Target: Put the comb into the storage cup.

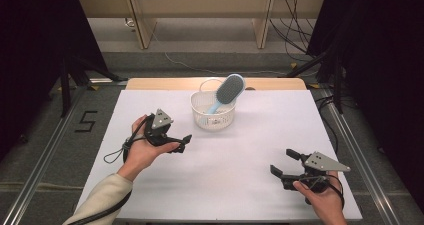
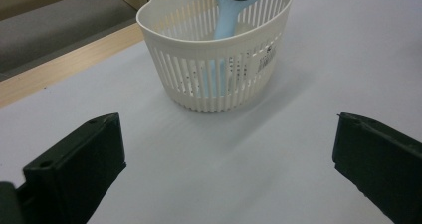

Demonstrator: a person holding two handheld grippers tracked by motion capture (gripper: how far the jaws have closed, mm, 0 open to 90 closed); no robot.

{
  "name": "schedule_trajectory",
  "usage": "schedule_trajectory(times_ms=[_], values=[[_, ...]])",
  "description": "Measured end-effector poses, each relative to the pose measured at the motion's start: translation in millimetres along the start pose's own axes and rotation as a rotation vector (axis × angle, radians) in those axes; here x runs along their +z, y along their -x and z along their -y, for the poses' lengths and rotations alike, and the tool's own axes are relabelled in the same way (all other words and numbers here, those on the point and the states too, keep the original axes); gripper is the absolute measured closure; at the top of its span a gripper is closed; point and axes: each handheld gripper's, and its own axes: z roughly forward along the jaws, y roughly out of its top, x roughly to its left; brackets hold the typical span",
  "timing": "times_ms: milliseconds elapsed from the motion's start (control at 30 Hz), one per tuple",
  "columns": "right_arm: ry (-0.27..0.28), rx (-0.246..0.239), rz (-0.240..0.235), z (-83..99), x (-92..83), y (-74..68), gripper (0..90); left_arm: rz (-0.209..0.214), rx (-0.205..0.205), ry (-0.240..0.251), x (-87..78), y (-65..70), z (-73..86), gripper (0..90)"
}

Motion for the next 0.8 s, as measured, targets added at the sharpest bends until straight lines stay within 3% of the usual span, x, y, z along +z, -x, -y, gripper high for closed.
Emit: schedule_trajectory(times_ms=[800], values=[[0.002,-0.004,0.001,0.0,0.0,-0.2,15.7,0.006,0.018,0.002,-18.4,8.8,16.1,0.0]])
